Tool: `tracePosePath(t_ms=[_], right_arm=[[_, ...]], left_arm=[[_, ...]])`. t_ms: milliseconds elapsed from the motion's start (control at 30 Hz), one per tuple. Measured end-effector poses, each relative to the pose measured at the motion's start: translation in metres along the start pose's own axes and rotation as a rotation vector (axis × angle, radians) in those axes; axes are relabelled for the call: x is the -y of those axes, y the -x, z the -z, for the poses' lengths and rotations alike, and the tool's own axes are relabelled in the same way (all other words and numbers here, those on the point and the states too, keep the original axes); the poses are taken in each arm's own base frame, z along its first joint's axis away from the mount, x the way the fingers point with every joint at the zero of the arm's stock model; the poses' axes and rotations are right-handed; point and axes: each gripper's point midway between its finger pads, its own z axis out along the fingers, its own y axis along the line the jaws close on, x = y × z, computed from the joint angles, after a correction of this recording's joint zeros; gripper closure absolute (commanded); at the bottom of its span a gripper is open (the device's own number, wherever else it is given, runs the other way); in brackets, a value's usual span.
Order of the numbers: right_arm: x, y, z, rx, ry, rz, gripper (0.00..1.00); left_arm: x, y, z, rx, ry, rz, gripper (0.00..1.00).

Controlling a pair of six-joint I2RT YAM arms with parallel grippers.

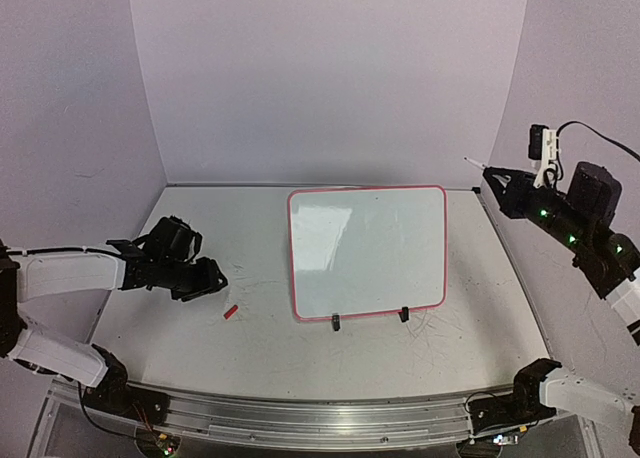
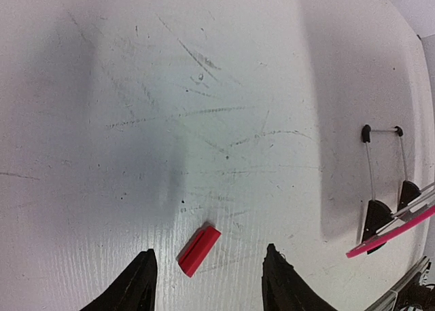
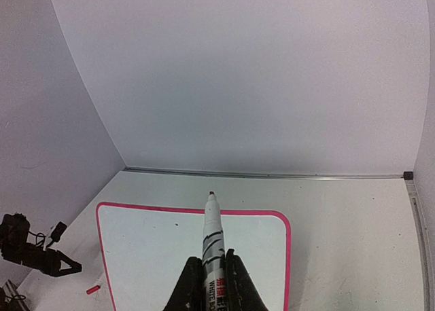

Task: Write a sentence on the whiteboard
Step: Hold the whiteboard at the center of the board.

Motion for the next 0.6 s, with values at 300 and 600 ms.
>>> tracePosePath(t_ms=[300,600], right_arm=[[0.014,-0.025,-0.005,-0.081,-0.062,-0.047,1.00],[0.010,-0.051,-0.011,-0.190,-0.034,-0.075,1.00]], left_arm=[[0.045,0.024,0.037,0.091,-0.211,-0.043,0.17],[0.102,0.040,0.062,0.164,-0.516,-0.104,0.17]])
